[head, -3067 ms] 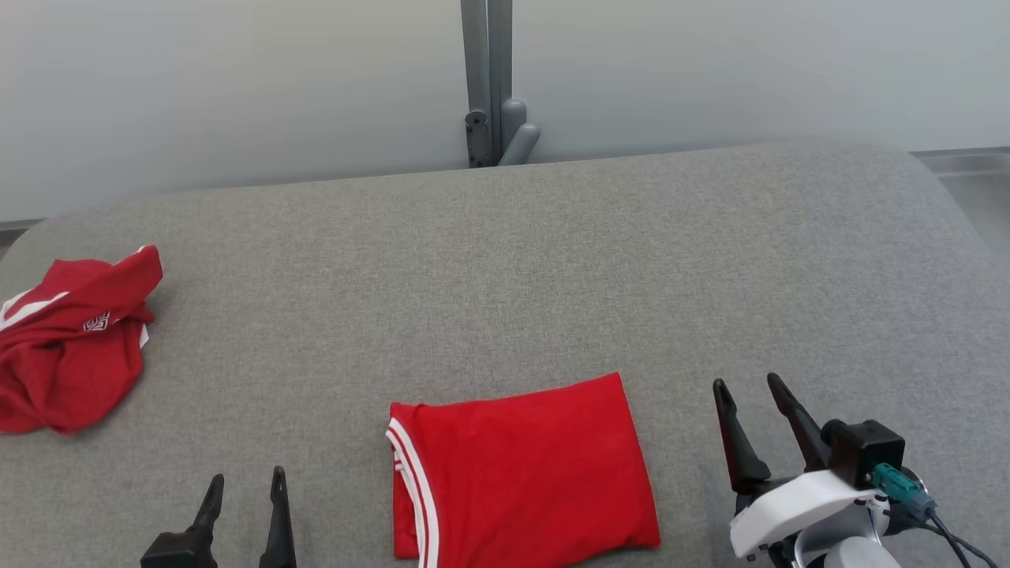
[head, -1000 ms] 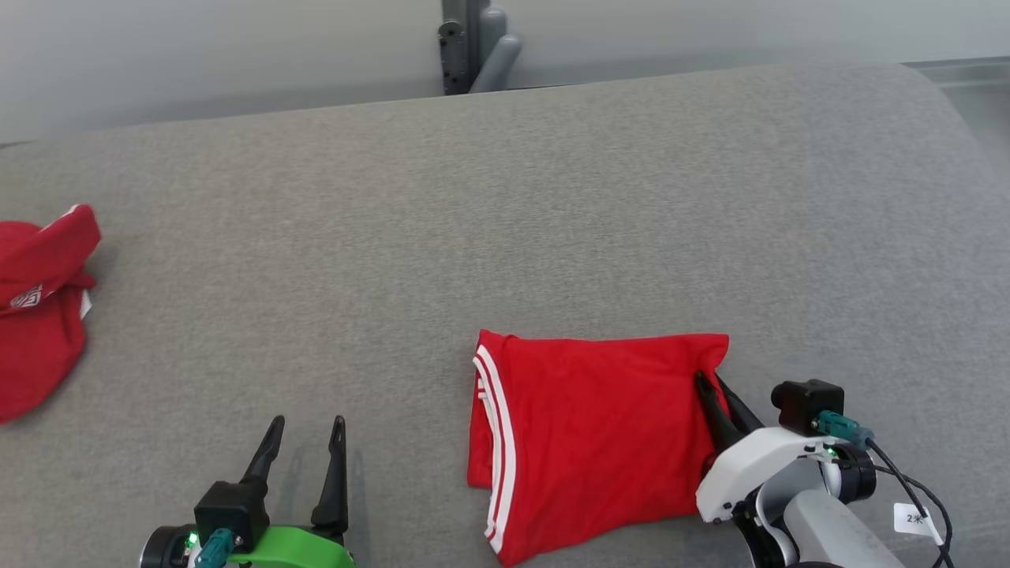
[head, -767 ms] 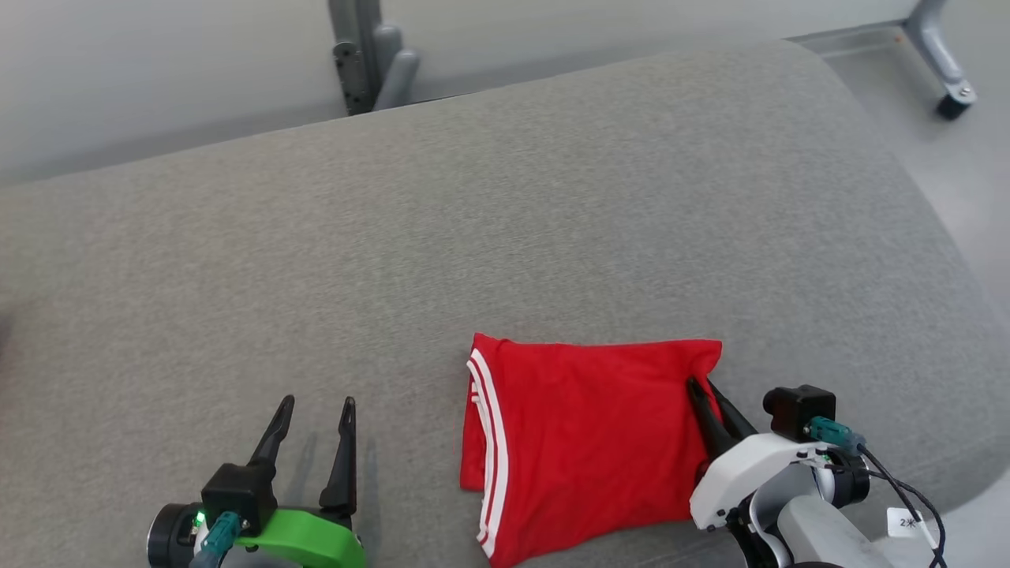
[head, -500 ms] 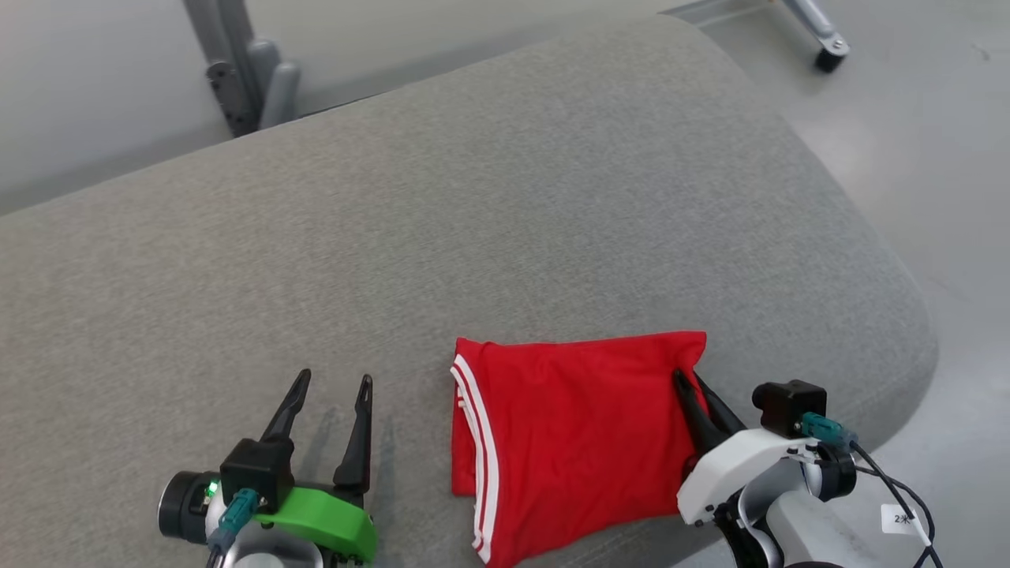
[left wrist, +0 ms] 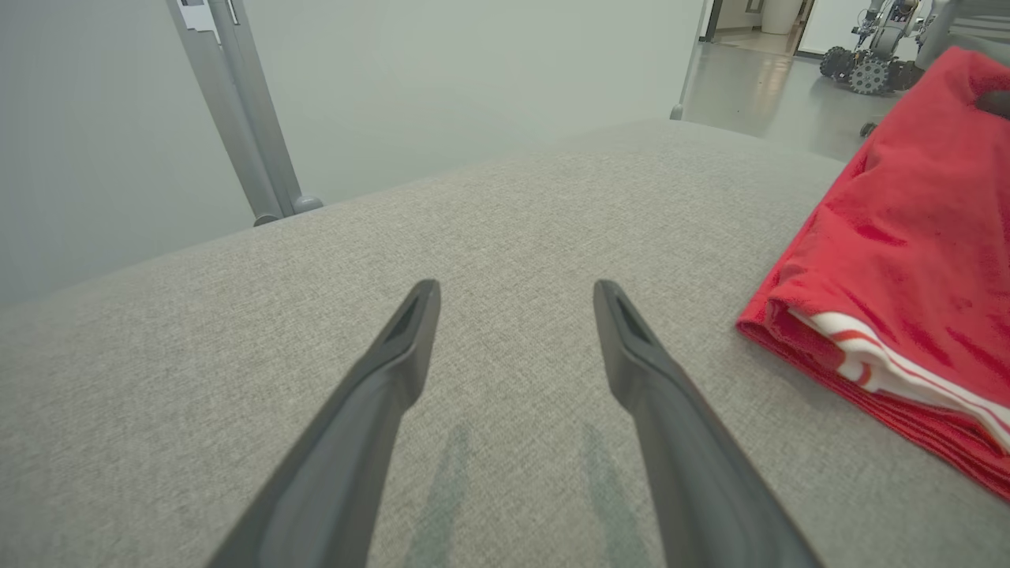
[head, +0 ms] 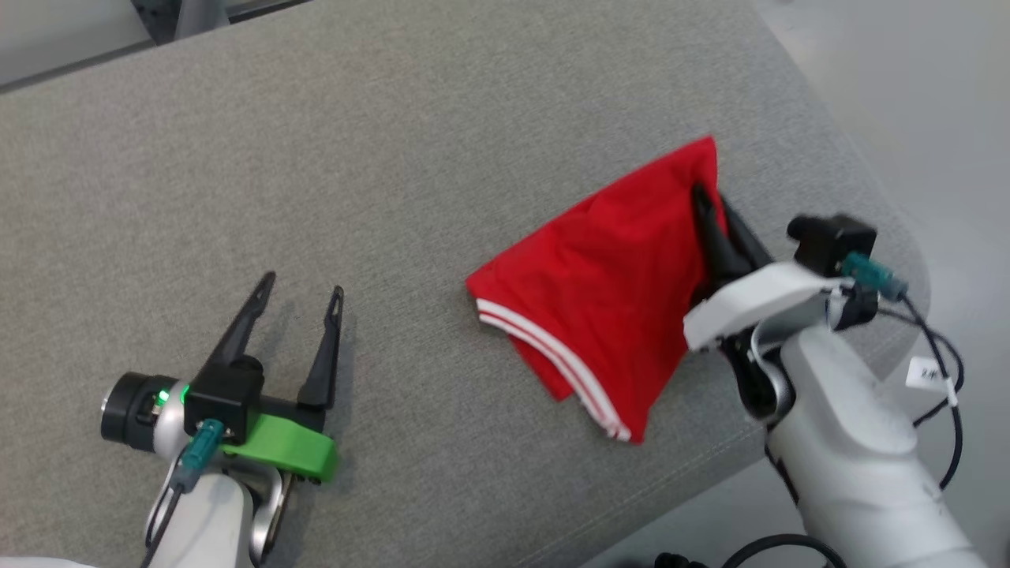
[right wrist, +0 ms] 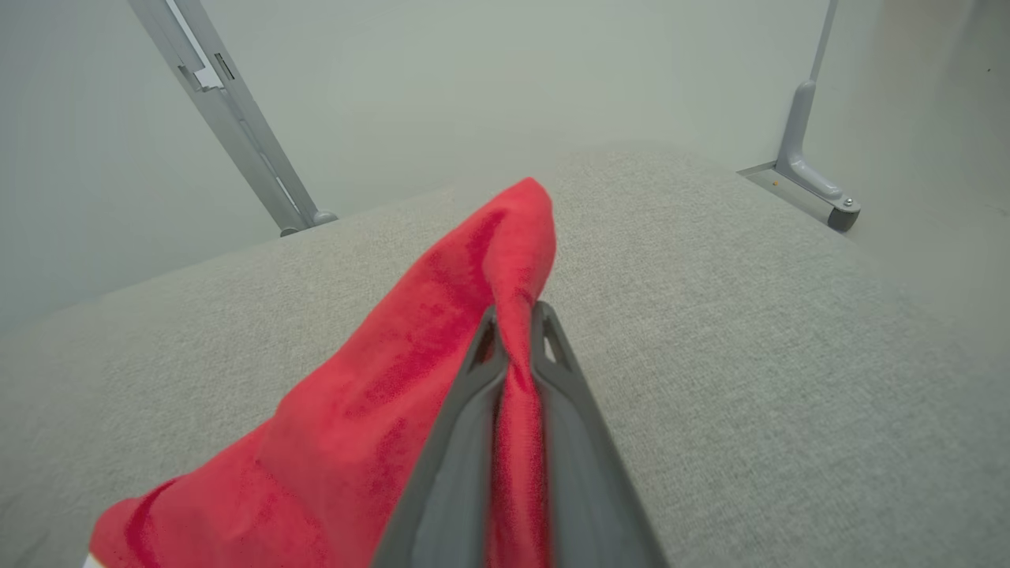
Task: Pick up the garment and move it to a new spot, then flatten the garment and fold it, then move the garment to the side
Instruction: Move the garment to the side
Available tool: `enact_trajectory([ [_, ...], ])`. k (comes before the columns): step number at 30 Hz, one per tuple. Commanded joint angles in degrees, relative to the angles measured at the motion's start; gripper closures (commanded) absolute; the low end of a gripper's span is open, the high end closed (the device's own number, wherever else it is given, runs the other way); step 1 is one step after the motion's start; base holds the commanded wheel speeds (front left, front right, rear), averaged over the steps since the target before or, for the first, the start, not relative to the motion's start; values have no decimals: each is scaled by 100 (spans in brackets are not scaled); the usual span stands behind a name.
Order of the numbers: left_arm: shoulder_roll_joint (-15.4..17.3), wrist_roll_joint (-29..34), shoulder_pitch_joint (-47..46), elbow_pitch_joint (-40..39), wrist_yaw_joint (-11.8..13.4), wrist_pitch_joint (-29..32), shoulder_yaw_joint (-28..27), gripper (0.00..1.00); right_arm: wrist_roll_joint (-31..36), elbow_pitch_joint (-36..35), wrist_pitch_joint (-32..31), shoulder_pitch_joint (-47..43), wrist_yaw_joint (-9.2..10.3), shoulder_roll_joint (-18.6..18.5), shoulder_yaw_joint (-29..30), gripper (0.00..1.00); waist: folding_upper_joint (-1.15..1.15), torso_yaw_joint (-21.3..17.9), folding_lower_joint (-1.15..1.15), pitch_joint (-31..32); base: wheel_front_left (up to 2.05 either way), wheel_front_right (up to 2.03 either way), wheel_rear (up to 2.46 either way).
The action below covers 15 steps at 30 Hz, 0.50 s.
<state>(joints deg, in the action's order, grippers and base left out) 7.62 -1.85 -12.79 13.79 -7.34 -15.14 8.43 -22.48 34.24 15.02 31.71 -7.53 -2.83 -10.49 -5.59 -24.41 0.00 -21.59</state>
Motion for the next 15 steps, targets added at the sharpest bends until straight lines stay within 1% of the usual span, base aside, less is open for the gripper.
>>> enact_trajectory([
  [1, 57, 56, -165, -51, -11, 4, -39, 0, 78, 37, 14, 232, 9, -15, 87, 100, 0, 971, 0, -1149, 0, 0, 0],
  [3, 123, 79, -277, -162, -1, 4, -77, 0, 311, 191, 14, 722, 9, -26, 381, 100, 0, 1159, 0, -1429, 0, 0, 0],
  [5, 167, 123, -396, -267, 7, 4, -93, 0, 574, 419, 13, 1147, 10, -160, 753, 100, 0, 1359, 0, -1658, 0, 0, 0],
  [8, 185, 158, -491, -419, 44, 4, -118, 0, 946, 779, 13, 1645, 10, -369, 1474, 100, 0, 1592, 0, -1863, 0, 0, 0],
  [11, 183, 152, -494, -529, 72, 4, -119, 0, 1441, 1053, 13, 1944, 10, -665, 2153, 100, 0, 1717, 0, -1928, 0, 0, 0],
  [15, 170, 158, -445, -577, 103, 9, -114, 0, 2111, 1190, 14, 2113, 10, -1026, 2986, 100, 0, 1805, 0, -1925, 0, 0, 0],
])
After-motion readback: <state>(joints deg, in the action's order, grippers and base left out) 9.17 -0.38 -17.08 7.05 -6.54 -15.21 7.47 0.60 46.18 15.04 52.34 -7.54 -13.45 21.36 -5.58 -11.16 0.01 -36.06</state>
